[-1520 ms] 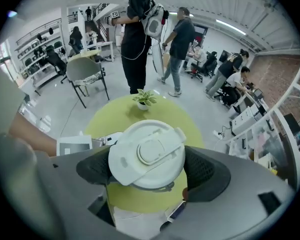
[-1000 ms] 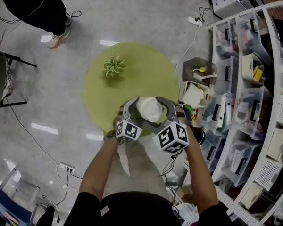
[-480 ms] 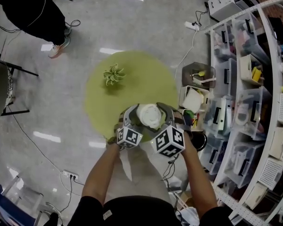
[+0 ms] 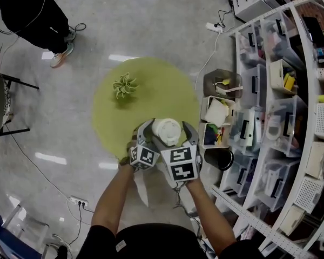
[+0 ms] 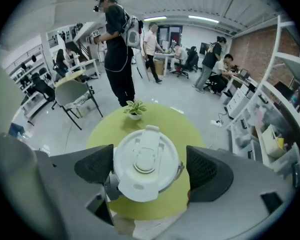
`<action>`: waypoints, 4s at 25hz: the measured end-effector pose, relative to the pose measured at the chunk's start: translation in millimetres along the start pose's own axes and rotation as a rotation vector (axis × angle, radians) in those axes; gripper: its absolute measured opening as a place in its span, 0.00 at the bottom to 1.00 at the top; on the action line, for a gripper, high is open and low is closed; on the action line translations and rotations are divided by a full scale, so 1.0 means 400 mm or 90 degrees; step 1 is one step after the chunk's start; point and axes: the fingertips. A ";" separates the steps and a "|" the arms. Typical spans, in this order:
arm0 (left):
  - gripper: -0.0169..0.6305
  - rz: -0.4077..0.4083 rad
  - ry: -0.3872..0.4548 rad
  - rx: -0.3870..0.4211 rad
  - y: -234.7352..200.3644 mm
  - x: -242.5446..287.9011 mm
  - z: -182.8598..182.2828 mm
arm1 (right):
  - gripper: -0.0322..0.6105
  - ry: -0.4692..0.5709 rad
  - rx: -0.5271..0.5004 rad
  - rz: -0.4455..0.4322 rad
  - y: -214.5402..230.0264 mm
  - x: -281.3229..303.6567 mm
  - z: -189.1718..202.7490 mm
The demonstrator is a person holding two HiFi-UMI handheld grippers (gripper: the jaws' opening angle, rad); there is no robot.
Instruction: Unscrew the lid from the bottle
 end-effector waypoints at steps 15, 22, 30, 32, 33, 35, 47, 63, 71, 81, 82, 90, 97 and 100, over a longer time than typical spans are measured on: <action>0.59 0.006 0.002 0.000 0.003 0.005 0.005 | 0.73 -0.014 -0.183 -0.065 -0.024 0.016 0.004; 0.59 0.000 0.005 0.001 -0.002 0.003 -0.009 | 0.73 0.006 -0.384 -0.152 -0.043 0.007 0.018; 0.59 0.008 -0.002 0.000 0.005 0.004 0.007 | 0.73 0.040 -0.574 -0.229 -0.061 -0.003 0.036; 0.59 0.008 -0.001 -0.001 0.005 0.004 0.008 | 0.73 0.046 -0.605 -0.239 -0.062 -0.005 0.040; 0.59 0.007 -0.001 0.000 0.004 0.005 0.007 | 0.73 0.047 -0.617 -0.242 -0.062 -0.006 0.041; 0.59 0.008 -0.001 0.001 0.005 0.004 0.005 | 0.73 0.048 -0.629 -0.245 -0.063 -0.007 0.041; 0.59 0.007 -0.003 0.001 0.003 0.003 0.001 | 0.80 -0.021 -0.194 -0.074 -0.018 -0.008 0.021; 0.59 0.009 0.004 -0.002 0.005 0.005 -0.002 | 0.72 -0.050 -0.186 -0.037 -0.024 0.020 0.015; 0.59 0.008 0.001 0.000 0.003 0.004 0.005 | 0.72 0.013 -0.481 -0.172 -0.055 0.009 0.036; 0.59 0.007 0.001 -0.004 0.003 0.005 -0.002 | 0.72 0.087 -0.785 -0.275 -0.063 -0.011 0.064; 0.59 0.007 0.001 -0.004 0.002 0.005 -0.003 | 0.72 0.094 -0.801 -0.270 -0.061 -0.014 0.062; 0.59 0.008 0.000 -0.003 0.004 0.005 0.001 | 0.72 0.116 -0.784 -0.266 -0.064 -0.054 0.047; 0.59 0.006 0.000 -0.004 0.006 0.008 0.008 | 0.72 0.144 -0.712 -0.241 -0.036 -0.103 0.016; 0.59 0.007 0.000 -0.004 0.004 0.009 0.002 | 0.72 0.153 -0.651 -0.243 -0.021 -0.122 0.006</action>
Point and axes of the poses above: the fingertips, and each gripper's own axes: x forward along the fingers, y to its right, z out of its underside, and after that the axes turned 12 degrees about z, right-handed
